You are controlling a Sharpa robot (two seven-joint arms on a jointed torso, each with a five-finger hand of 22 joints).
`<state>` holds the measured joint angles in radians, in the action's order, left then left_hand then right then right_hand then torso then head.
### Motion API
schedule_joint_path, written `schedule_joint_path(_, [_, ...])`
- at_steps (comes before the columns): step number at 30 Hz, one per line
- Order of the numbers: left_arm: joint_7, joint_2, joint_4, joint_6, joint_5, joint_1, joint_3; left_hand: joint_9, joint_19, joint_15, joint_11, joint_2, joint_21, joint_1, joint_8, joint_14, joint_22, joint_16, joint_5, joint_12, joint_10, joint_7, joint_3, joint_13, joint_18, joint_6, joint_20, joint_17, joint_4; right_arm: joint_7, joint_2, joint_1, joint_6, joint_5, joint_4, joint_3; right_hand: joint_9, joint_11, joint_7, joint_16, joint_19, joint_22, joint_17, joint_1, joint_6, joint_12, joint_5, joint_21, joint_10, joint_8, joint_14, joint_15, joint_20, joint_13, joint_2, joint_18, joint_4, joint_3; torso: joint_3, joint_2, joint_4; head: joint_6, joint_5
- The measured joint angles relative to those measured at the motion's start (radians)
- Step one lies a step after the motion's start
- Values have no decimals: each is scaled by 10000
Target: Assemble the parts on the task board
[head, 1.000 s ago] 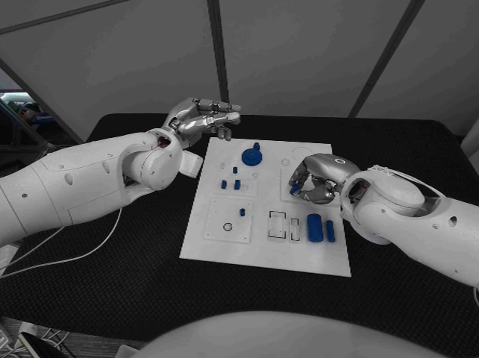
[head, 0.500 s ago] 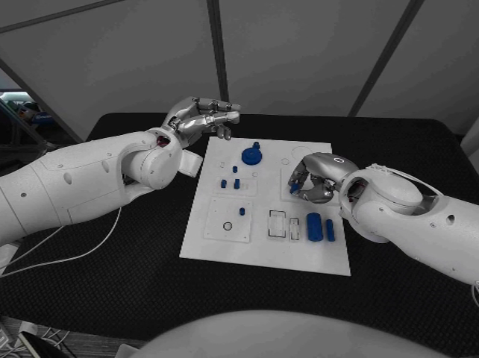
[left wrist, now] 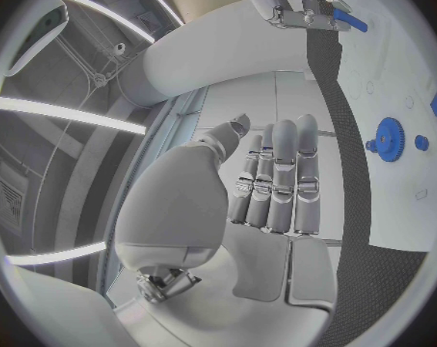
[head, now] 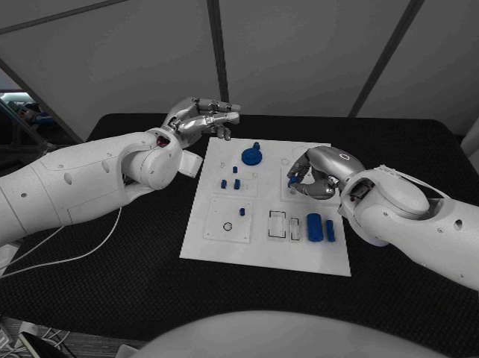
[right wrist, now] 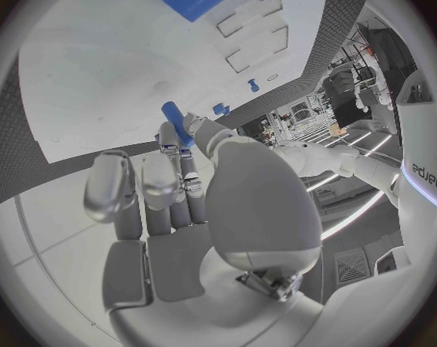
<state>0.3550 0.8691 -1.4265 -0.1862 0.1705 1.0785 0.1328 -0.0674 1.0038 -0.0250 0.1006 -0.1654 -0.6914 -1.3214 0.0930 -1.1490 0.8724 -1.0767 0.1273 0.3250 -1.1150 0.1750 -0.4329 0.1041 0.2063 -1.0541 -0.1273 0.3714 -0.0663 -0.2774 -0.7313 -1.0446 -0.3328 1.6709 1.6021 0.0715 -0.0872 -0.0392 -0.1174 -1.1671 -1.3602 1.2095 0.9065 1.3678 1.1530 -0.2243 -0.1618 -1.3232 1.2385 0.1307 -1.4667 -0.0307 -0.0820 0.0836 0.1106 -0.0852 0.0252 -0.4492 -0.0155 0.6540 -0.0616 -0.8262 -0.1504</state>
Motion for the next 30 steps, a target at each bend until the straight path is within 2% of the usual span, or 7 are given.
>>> schedule_joint_path(10, [-11, 0, 19, 7, 0, 0, 0, 0, 0, 0, 0, 0, 0, 0, 0, 0, 1, 0, 0, 0, 0, 0, 0, 9, 1, 0, 0, 0, 0, 54, -223, -5, -479, -180, 1031, 9, 1, -1, -8, 0, -35, 12, 12, 49, 8, 0, 20, 0, -1, 0, 0, 1, 35, 0, -48, 0, 1, 8, 11, 0, -8, 50, -44])
schedule_joint_path(14, [-13, -28, 38, 11, 0, 0, 0, 0, 0, 0, 0, 0, 0, 0, 0, 0, 1, 0, 0, 0, 0, 0, 0, 8, 1, 0, 0, 0, 0, 124, 46, -5, -567, -337, 1263, 9, 1, -1, -10, 0, -35, 11, 12, 51, 10, 0, 22, 0, -1, 0, 0, 1, 35, -1, -48, 0, 0, 9, 12, 0, -8, 58, -126])
schedule_joint_path(19, [-16, -97, 66, 14, 0, 0, 0, 0, 0, 0, 0, 0, 0, 0, 0, 0, 1, 0, 0, 42, 0, -13, 0, 8, 0, 58, 0, 0, 0, 245, 630, -5, -583, -502, 1242, -6, 2, -1, -13, 0, -35, 11, 11, 63, 13, 0, 24, 0, -1, 0, 0, 1, 35, 0, -60, 0, 0, 10, 15, 0, -7, 35, -234])
schedule_joint_path(23, [-18, -159, 75, 22, -1, 0, 0, 0, 0, 0, 0, 0, 0, 0, 0, 0, 1, 0, 0, 42, 0, 1, 0, 7, 0, 73, 0, 1, 0, 369, 1104, 18, -569, -591, 1080, -102, 3, -1, -15, 0, -34, 10, 11, 87, 15, 0, 34, 0, -1, 0, 0, 1, 35, 0, -83, 0, -28, 38, 14, 0, 8, 5, -316])
schedule_joint_path(26, [-20, -200, 85, 28, -1, 0, 0, 0, 0, 0, 0, 0, 0, 0, 0, 0, 1, 0, 0, 42, 0, 1, 0, 7, 0, 73, 0, 1, 0, 469, 1389, 72, -540, -638, 941, -288, 4, -1, -16, 0, -34, 10, 11, 87, 16, 0, -9, 0, -1, 0, 0, 1, 35, 0, -82, 0, -33, 35, 13, 5, 10, -19, -361])
schedule_joint_path(30, [-24, -239, 85, 39, -1, 0, 0, 0, 0, 0, 0, 0, 0, 0, 0, 0, 2, 0, 0, 42, 0, 1, 0, 7, 1, 73, 0, 0, 0, 584, 1622, 131, -472, -683, 759, -475, 5, -2, -16, 0, -34, 10, 18, 87, 16, 23, -26, 0, -2, 0, 0, 2, 35, 0, -82, 0, -52, 16, 13, 11, 10, -52, -420])
